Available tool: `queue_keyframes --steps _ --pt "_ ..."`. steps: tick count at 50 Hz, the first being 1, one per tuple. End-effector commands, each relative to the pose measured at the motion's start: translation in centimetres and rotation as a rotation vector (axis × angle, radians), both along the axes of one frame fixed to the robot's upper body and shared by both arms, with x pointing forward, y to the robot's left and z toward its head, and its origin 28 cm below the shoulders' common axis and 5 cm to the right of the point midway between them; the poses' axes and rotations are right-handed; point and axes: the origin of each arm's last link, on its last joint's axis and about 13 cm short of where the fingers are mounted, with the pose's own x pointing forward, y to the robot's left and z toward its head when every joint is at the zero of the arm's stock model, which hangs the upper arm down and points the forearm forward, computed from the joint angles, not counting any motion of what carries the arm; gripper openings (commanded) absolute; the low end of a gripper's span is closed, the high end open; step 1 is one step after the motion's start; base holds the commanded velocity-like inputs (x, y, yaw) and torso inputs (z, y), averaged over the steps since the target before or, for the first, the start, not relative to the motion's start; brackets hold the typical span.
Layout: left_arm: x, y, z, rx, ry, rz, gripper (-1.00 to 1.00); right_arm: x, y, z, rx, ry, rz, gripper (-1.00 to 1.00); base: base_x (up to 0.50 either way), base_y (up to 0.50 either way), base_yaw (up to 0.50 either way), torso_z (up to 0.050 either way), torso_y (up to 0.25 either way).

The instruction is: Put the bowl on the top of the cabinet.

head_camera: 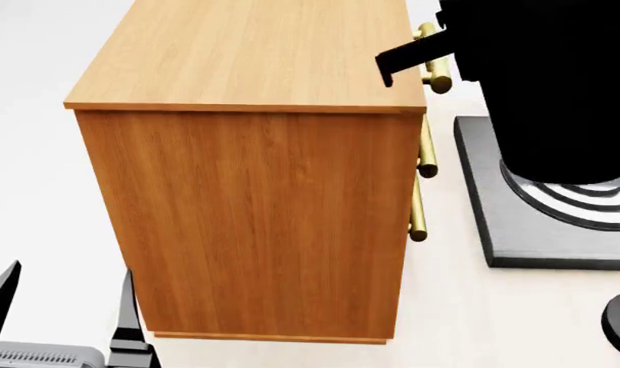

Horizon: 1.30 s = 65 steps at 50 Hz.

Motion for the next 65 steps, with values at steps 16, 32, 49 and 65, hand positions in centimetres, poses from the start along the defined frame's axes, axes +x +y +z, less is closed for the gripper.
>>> queue_keyframes --steps 16,32,49,65 --pt "0.0 -0.2 0.0 0.001 0.003 -0.006 1.0 0.7 4.2 3.3 -0.022 -0.069 0.066 -1.0 0.0 0.0 0.0 0.0 0.001" --pt "-0.1 -0.2 0.1 0.004 0.0 -0.007 1.0 1.0 6.7 3.4 -0.038 -0.079 0.144 -1.0 0.0 0.0 0.0 0.0 0.0" --pt "0.1 0.0 -0.1 0.006 0.005 -0.001 1.0 1.5 8.7 2.5 -0.078 -0.083 0.215 -1.0 0.0 0.0 0.0 0.0 0.001" --pt "0.0 -0.1 0.0 0.001 0.005 -0.002 1.0 2.7 9.8 0.8 -0.081 -0.053 0.257 -1.0 0.0 0.0 0.0 0.0 0.001"
